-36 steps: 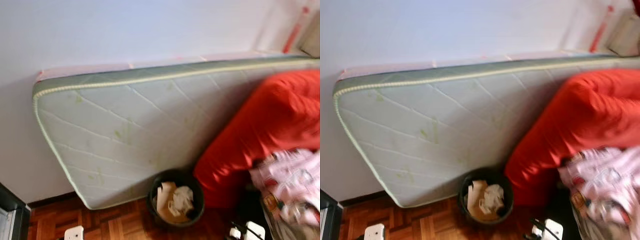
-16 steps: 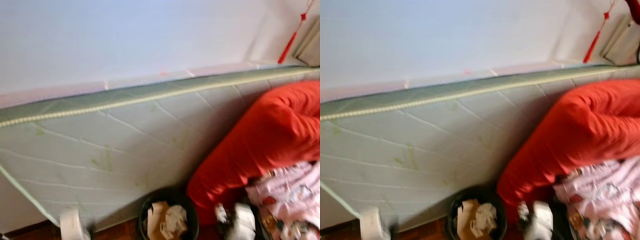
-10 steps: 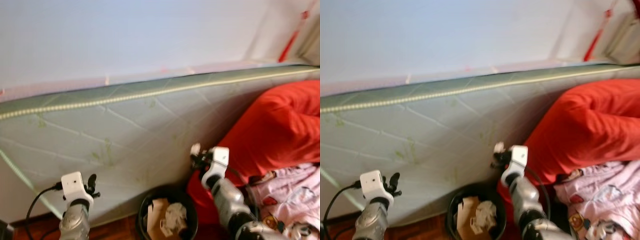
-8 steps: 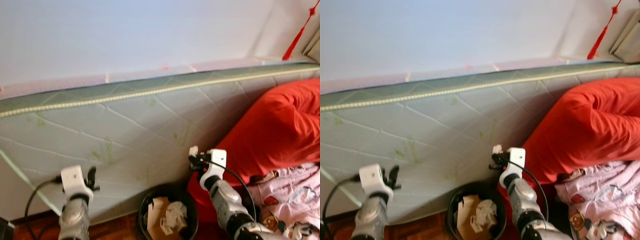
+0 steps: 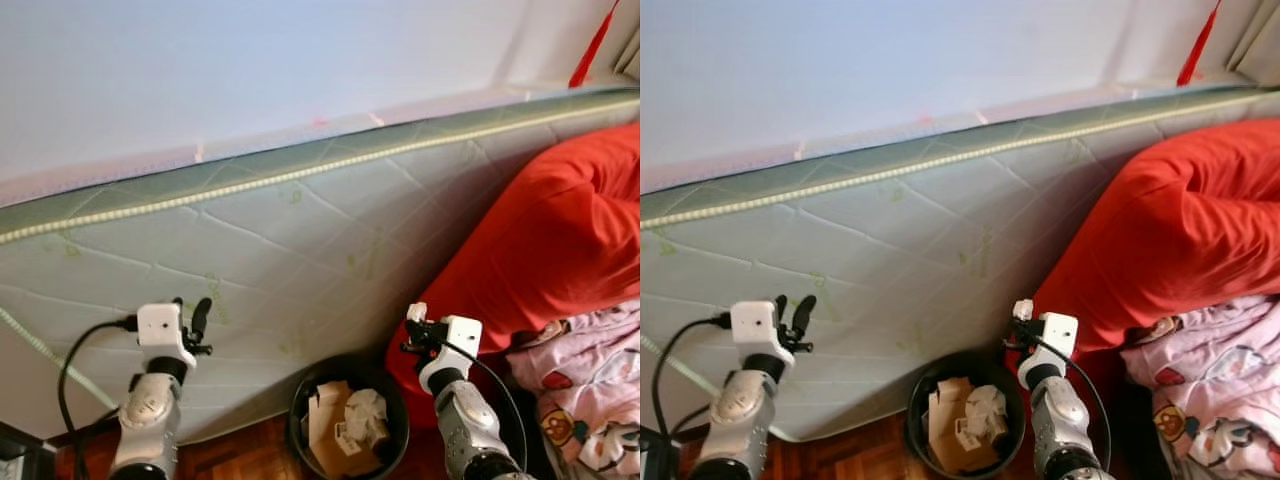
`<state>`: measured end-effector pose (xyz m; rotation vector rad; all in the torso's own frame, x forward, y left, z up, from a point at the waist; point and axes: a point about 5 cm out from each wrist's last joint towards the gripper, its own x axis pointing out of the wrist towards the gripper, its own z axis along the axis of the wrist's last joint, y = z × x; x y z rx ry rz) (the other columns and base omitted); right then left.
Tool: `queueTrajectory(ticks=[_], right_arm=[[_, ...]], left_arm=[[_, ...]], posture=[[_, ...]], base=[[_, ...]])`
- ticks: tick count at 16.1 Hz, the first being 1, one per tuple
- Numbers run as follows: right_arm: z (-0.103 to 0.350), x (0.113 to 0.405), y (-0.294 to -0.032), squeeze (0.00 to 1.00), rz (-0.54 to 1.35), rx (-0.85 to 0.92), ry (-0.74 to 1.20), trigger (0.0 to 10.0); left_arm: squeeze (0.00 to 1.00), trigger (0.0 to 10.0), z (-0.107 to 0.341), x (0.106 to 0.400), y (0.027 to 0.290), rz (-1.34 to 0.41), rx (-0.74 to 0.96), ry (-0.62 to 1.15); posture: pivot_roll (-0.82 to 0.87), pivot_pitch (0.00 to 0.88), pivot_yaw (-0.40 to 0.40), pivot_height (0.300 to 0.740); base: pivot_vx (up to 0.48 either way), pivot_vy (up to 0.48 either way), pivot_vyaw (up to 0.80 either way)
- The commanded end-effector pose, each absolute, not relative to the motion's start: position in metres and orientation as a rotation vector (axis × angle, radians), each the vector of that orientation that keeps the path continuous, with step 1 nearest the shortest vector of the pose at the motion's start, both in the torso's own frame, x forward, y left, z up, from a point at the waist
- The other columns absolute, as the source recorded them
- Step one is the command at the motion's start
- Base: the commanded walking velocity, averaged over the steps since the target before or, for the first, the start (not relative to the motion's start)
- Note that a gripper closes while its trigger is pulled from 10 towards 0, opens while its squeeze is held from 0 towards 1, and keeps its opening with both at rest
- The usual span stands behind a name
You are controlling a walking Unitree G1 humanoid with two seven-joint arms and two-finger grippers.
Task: Clean up the room
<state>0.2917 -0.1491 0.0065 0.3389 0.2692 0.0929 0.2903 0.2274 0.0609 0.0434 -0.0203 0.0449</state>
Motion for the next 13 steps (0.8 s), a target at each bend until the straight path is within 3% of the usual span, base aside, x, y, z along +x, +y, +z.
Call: queueTrajectory(ticks=[1, 7, 10, 13], right_arm=[[0.010, 0.292, -0.148, 0.00, 0.088, 0.335, 0.238, 10.0], [0.037, 0.308, -0.135, 0.00, 0.213, 0.260, 0.118, 10.0], [0.056, 0.316, -0.144, 0.00, 0.192, 0.164, 0.033, 10.0], [0.069, 0.315, -0.150, 0.00, 0.173, 0.176, -0.021, 10.0]], left_arm=[[0.00, 10.0, 0.061, 0.288, 0.228, 0.028, 0.053, -0.003], [0.00, 10.0, 0.072, 0.293, 0.220, 0.008, 0.061, -0.040], [0.00, 10.0, 0.104, 0.302, 0.221, -0.020, 0.123, -0.141], [0.00, 10.0, 0.130, 0.311, 0.225, -0.009, 0.138, -0.220]], posture=[[0.15, 0.105, -0.004, 0.740], [0.15, 0.121, -0.013, 0.740], [0.15, 0.119, -0.023, 0.740], [0.11, 0.112, -0.036, 0.740]], base=[[0.000, 0.000, 0.00], [0.000, 0.000, 0.00], [0.000, 0.000, 0.00], [0.000, 0.000, 0.00]])
